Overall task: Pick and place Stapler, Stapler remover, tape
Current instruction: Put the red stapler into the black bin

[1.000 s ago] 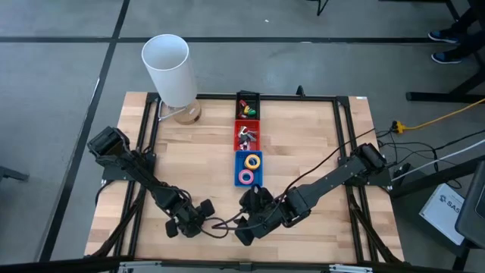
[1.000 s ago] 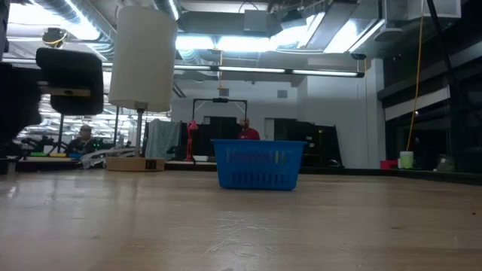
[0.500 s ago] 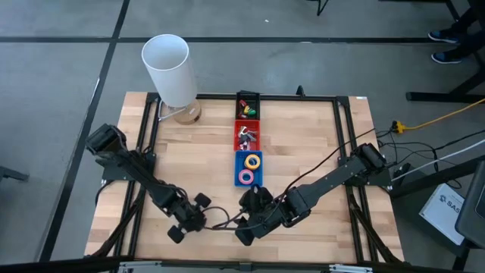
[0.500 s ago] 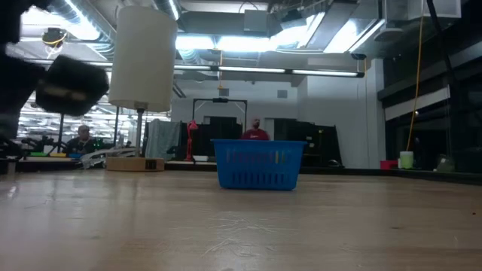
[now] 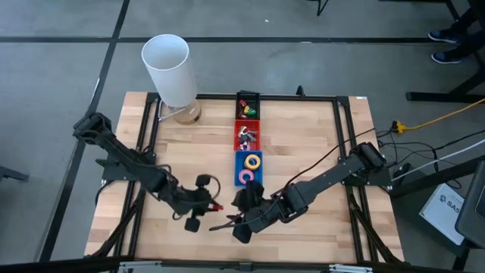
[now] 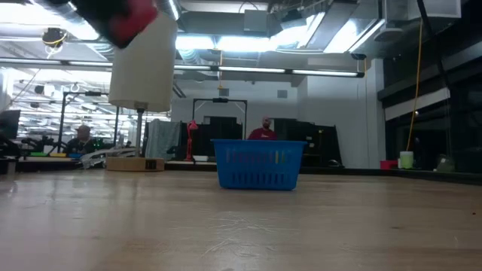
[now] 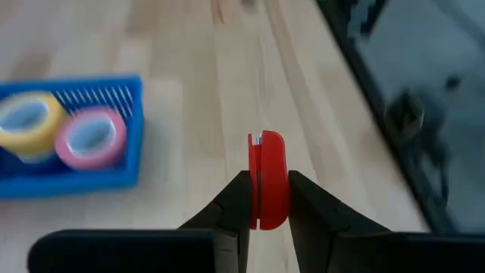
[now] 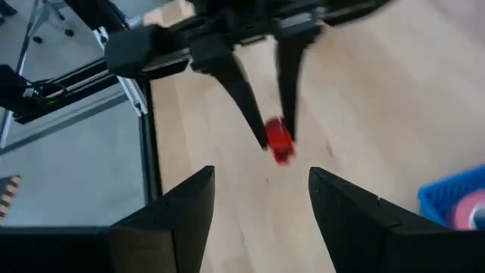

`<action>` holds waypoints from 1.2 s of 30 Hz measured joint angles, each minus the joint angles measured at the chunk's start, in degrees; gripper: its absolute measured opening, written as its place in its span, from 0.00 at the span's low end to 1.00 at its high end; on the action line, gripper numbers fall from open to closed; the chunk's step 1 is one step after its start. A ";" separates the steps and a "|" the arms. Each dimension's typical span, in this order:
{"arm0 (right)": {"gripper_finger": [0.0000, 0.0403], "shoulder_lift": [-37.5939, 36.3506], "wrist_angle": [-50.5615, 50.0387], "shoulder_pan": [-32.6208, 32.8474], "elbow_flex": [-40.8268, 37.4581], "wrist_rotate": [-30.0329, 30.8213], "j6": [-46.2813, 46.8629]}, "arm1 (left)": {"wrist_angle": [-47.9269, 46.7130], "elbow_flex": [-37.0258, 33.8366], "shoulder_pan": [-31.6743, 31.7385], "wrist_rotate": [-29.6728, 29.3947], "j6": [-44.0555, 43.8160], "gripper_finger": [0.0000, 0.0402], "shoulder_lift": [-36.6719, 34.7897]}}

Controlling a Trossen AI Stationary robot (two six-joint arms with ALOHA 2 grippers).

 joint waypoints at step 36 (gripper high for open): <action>0.36 -0.07 1.84 -0.70 0.04 4.30 -11.99 | 12.29 -0.02 2.73 2.41 0.53 0.16 -2.90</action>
